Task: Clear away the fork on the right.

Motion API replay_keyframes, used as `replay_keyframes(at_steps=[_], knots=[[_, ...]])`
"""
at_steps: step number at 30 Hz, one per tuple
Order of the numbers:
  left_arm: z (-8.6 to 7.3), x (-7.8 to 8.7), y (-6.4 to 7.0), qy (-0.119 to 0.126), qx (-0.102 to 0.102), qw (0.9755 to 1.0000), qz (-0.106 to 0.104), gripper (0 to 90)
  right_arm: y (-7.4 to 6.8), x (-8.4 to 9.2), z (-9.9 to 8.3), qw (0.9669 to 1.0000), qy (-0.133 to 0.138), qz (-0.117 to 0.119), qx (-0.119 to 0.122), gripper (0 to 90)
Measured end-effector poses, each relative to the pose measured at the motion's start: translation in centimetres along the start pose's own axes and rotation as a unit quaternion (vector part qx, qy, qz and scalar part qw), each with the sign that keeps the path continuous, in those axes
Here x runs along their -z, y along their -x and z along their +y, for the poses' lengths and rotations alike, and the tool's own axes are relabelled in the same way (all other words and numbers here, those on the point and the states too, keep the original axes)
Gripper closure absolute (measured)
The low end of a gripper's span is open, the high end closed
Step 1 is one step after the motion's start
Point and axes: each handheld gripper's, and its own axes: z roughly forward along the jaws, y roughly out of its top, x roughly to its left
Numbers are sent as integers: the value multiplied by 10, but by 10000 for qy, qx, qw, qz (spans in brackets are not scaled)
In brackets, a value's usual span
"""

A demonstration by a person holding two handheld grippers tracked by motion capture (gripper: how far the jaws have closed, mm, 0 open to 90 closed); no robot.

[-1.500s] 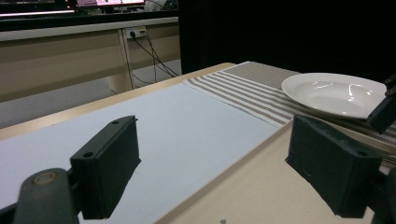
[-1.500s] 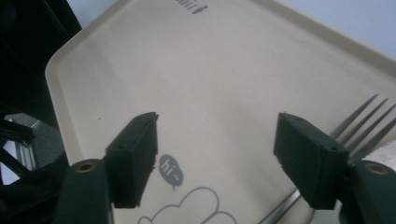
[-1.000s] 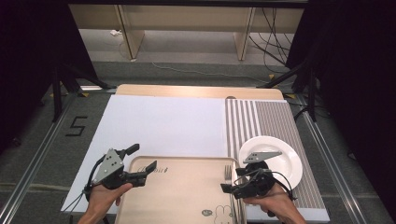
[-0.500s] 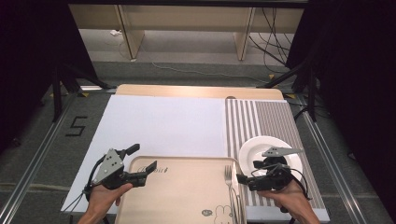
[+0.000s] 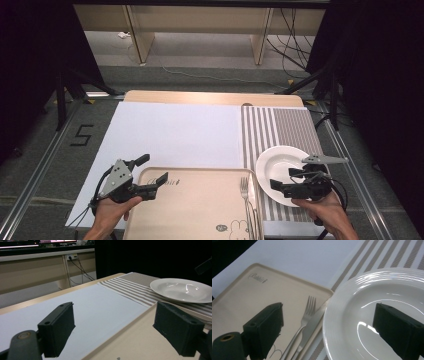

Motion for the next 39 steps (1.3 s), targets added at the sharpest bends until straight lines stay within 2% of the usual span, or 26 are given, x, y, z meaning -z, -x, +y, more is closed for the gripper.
replay_keyframes(at_steps=[1, 2, 5, 7, 8, 10, 15, 17, 18, 20, 21, 22, 26, 32, 33, 34, 35, 38, 39], knots=[[0, 0, 0, 1, -2, 10000, -2, 160, 2, 2, 0, 10000, -11, -21, -76, 106], [0, 0, 0, -1, 2, 10000, -4, 160, 6, 4, -1, 9999, 55, 71, -84, 106], [0, 0, 0, -7, -18, 10000, -25, 160, 14, 6, -4, 9995, 132, 40, -278, 106], [0, 0, 0, -5, -12, 10000, -24, 160, 19, 8, -5, 9994, 139, -14, -318, 106], [0, 0, 0, 31, -6, 10000, -53, 160, 21, 8, -6, 9990, 267, -9, -355, 106], [0, 1, 0, -21, -12, 10000, -24, 160, 23, 11, -7, 9986, 291, 11, -437, 106], [-1, 3, 0, 29, 42, 10000, -64, 160, 31, 17, -10, 9975, 340, -100, -615, 105], [-1, 4, 1, -25, 52, 10000, -48, 160, 35, 18, -12, 9970, 418, -170, -632, 106], [-1, 5, 2, -20, 47, 10000, -52, 160, 36, 20, -13, 9964, 405, -112, -735, 106], [0, 6, 3, 10, 77, 9999, -80, 160, 41, 21, -15, 9963, 424, -228, -705, 105], [0, 7, 3, -4, 46, 10000, -73, 160, 40, 23, -16, 9954, 420, -198, -844, 106], [0, 7, 4, -7, 34, 10000, -79, 160, 43, 23, -16, 9960, 456, -207, -742, 105], [-1, 8, 4, 27, 61, 9999, -104, 160, 47, 26, -19, 9946, 485, -313, -861, 105], [1, 11, 2, 36, 87, 9999, -50, 160, 52, 30, -23, 9931, 473, -326, -1023, 105], [1, 11, 1, 35, 103, 9999, -37, 160, 53, 30, -23, 9937, 442, -323, -978, 105], [0, 10, 0, 26, 123, 9999, -31, 160, 53, 30, -24, 9926, 426, -328, -1089, 105], [0, 10, 0, -5, 117, 9999, -18, 159, 56, 31, -25, 9938, 381, -418, -958, 105], [0, 9, 0, -4, 108, 9999, -27, 159, 58, 30, -27, 9915, 471, -394, -1151, 105], [0, 9, 0, -1, 102, 9999, -29, 159, 61, 30, -28, 9922, 436, -386, -1105, 105]])
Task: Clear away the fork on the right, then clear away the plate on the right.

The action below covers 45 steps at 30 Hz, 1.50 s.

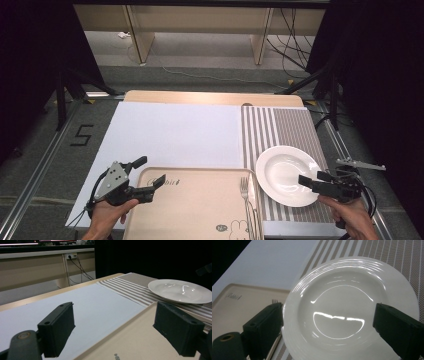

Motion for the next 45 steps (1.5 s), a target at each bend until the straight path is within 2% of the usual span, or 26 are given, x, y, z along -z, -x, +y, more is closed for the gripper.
replay_keyframes(at_steps=[1, 3, 4, 5, 11, 13, 15, 17, 20, 22, 23, 26, 27, 28, 29, 30, 31, 34, 35, 36, 39, 40, 44, 45], knots=[[0, 0, 0, -6, 2, 10000, 3, 159, 2, 1, -1, 10000, 35, -66, -8, 105], [-1, 0, -1, -39, 8, 10000, 25, 160, 4, 3, -1, 9999, 22, -12, -137, 105], [-1, -1, -1, -35, 23, 10000, 29, 159, 6, 2, -2, 9999, 100, -66, -106, 105], [-1, -1, -2, -40, 19, 10000, 29, 159, 8, 4, -2, 9999, 49, 4, -139, 105], [-2, -3, -2, -61, 45, 10000, 37, 160, 15, 6, -4, 9998, 39, -19, -198, 105], [-2, -3, -2, -61, 44, 10000, 38, 159, 14, 5, -5, 9995, 60, -33, -308, 105], [-2, -3, -2, -50, 43, 10000, 35, 159, 17, 6, -5, 9997, 32, -49, -225, 105], [-2, -2, -2, -47, 42, 10000, 25, 160, 18, 6, -5, 9997, 38, -44, -239, 105], [-1, -1, -2, -33, 34, 10000, 22, 159, 21, 5, -5, 9996, 48, -44, -285, 105], [-1, 0, -2, -32, 40, 10000, 32, 159, 20, 5, -6, 9991, 13, -77, -414, 105], [-2, -1, -2, -36, 46, 10000, 40, 159, 22, 5, -6, 9994, 25, -83, -334, 105], [-1, -1, -2, -36, 41, 10000, 40, 159, 25, 4, -6, 9995, 11, -84, -320, 105], [-1, -1, -2, -42, 41, 10000, 37, 159, 24, 4, -6, 9990, -22, -112, -442, 105], [-1, -1, -2, -41, 40, 10000, 36, 159, 26, 4, -7, 9990, -11, -95, -437, 105], [-1, -1, -2, -40, 27, 10000, 41, 159, 28, 4, -7, 9991, -14, -130, -395, 105], [-1, 0, -2, -33, 28, 10000, 48, 159, 28, 4, -7, 9988, -36, -149, -458, 105], [-1, 0, -2, -24, 30, 10000, 51, 159, 30, 4, -7, 9991, -27, -158, -394, 106], [0, 0, -2, -7, 24, 10000, 49, 160, 32, 2, -7, 9986, -39, -268, -445, 105], [-1, 1, -2, -18, 17, 10000, 44, 159, 32, 3, -7, 9983, -62, -240, -524, 105], [-1, 1, -1, -11, 19, 10000, 41, 160, 34, 2, -8, 9983, 4, -313, -501, 106], [0, 2, -1, 5, -8, 10000, 35, 159, 38, 3, -9, 9977, -66, -392, -555, 106], [0, 2, -1, 13, -16, 10000, 28, 159, 41, 3, -10, 9980, -25, -380, -505, 106], [0, 3, -1, 26, -20, 10000, 40, 159, 46, 3, -11, 9960, -32, -426, -791, 106], [0, 3, -2, 23, -31, 10000, 35, 159, 49, 3, -11, 9966, -90, -409, -714, 106]])
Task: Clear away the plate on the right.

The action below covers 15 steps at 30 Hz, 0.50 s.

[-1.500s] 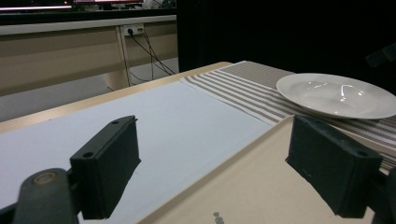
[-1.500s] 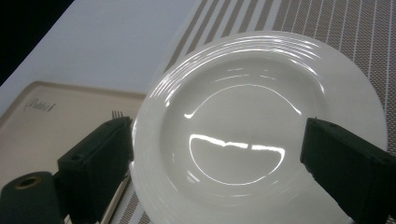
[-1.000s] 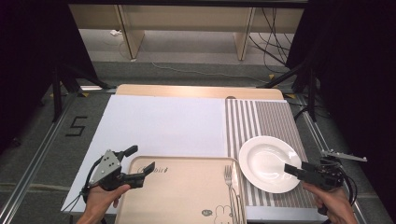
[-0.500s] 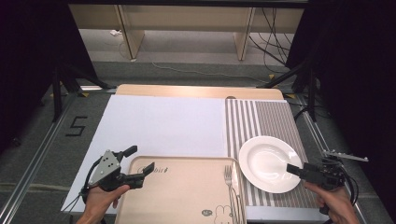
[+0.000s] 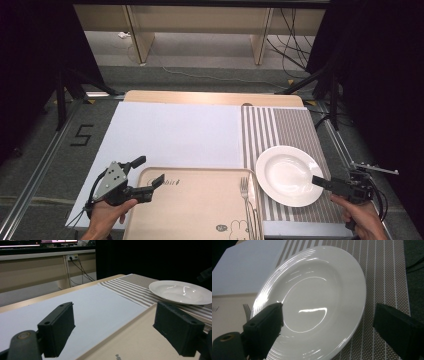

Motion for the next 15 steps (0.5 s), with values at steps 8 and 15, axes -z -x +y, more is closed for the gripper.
replay_keyframes(at_steps=[8, 15], knots=[[0, -1, 1, 0, 21, 10000, -8, 159, 4, -3, -1, 9991, -291, 107, -294, 107], [0, -1, 1, -18, 4, 10000, -23, 159, 4, -12, -3, 9969, -522, 154, -567, 117]])
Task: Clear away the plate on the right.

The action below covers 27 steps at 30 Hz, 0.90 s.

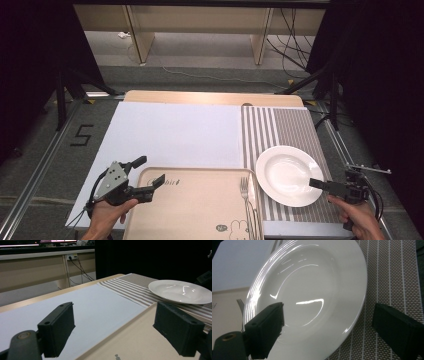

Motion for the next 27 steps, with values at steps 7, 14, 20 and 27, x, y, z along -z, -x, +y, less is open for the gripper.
replay_keyframes(at_steps=[7, 14, 20, 27], knots=[[0, 0, 0, 8, -5, 10000, -9, 160, 2, -10, 1, 9999, -141, 40, -55, 141], [0, 1, 0, 9, -7, 10000, -10, 159, 3, -14, 0, 9992, -268, 191, -207, 163], [0, 0, 0, 60, 14, 10000, -44, 159, 6, -15, -1, 9984, -340, 360, -271, 187], [0, 0, 0, 13, 18, 10000, -27, 160, 9, -17, -2, 9975, -410, 477, -327, 222]])
